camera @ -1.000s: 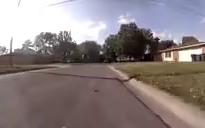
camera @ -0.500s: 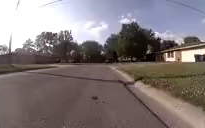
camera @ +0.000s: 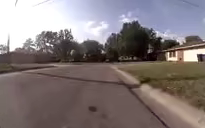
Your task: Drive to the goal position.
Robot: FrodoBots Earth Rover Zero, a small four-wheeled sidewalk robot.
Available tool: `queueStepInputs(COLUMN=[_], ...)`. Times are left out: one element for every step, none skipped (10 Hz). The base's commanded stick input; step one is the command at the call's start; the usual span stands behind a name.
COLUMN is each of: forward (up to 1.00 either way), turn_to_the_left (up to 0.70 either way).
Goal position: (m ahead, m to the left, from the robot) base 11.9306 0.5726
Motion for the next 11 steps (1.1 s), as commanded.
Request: queueStepInputs(forward=[0.85, 0.85, 0.85, 0.85, 0.85, 0.85, 0.85, 0.85, 0.85, 0.85, 0.85], turn_to_the_left=[0.00, 0.00, 0.00, 0.00, 0.00, 0.00, 0.00, 0.00, 0.00, 0.00, 0.00])
